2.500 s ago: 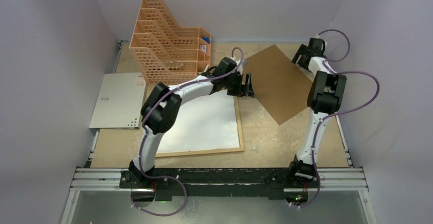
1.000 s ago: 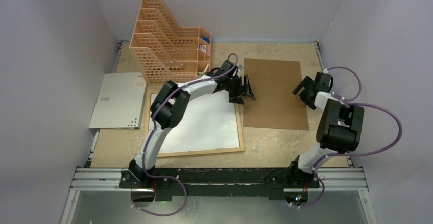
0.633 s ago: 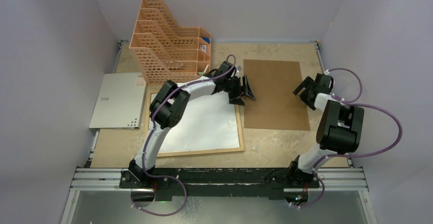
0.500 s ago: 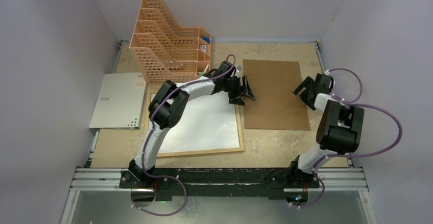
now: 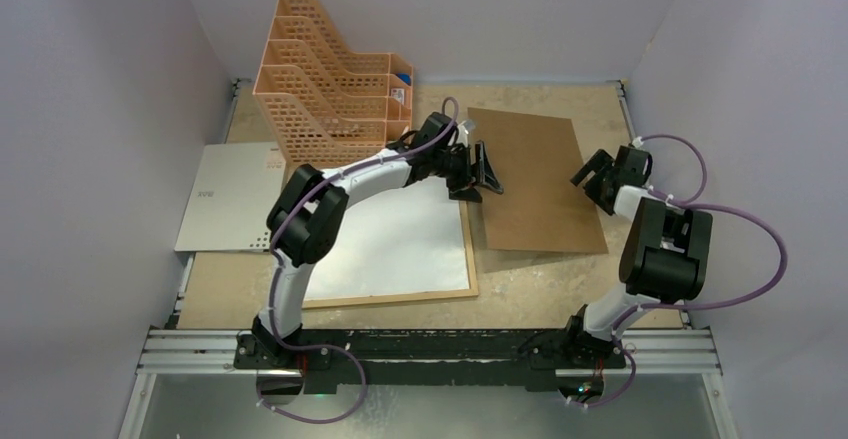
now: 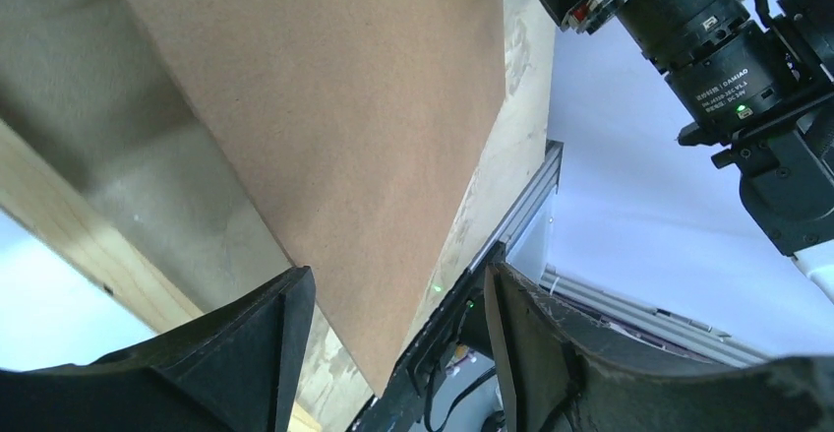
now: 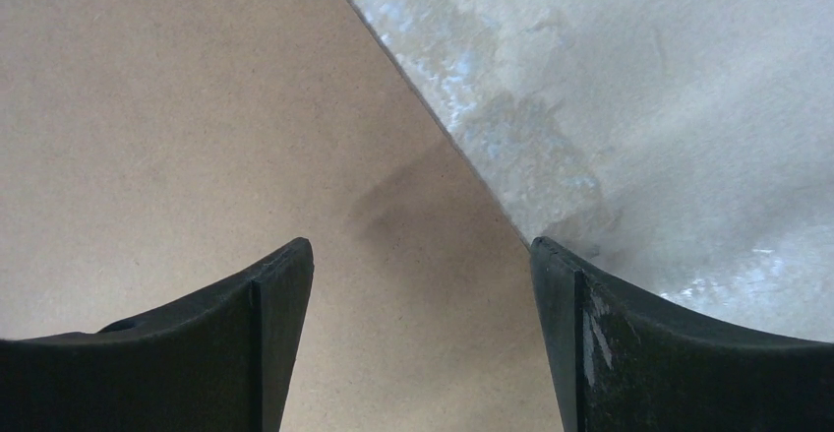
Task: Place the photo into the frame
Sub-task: Move the photo frame item to the center of the board.
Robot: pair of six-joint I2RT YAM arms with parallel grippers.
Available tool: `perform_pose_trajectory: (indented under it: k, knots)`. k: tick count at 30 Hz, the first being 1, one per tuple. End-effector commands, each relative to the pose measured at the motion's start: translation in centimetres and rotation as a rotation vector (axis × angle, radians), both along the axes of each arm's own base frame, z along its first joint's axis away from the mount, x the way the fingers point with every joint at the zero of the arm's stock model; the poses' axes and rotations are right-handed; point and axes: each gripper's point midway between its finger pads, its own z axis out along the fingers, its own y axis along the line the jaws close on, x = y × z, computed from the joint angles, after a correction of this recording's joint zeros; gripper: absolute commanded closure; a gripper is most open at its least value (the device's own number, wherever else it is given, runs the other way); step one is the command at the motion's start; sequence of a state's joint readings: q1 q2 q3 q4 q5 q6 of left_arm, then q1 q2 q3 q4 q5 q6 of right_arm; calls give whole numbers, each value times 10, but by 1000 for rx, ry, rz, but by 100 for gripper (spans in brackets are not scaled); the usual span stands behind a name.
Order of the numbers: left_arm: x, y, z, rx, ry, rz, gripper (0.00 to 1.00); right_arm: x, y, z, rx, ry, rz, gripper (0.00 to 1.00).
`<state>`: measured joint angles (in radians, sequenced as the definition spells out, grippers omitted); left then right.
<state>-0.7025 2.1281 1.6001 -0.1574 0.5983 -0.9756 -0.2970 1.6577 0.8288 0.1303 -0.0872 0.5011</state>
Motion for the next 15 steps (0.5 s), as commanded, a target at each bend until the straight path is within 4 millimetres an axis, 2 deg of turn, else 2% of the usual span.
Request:
perform_pose_trajectory:
  k: [1,6,12,15]
  knots:
    - [-19,-10,40,-63,-111,-34,35,-67,110,-35,369,233,185,18]
    - [-10,34,21,71,-96,78,35,-81,137,-36,392,255,228,18]
    - [-9,79,-1,154,-76,100,32,-89,132,-42,352,278,204,18]
    - [-11,102,-18,263,-73,108,30,-89,128,-44,332,289,196,18]
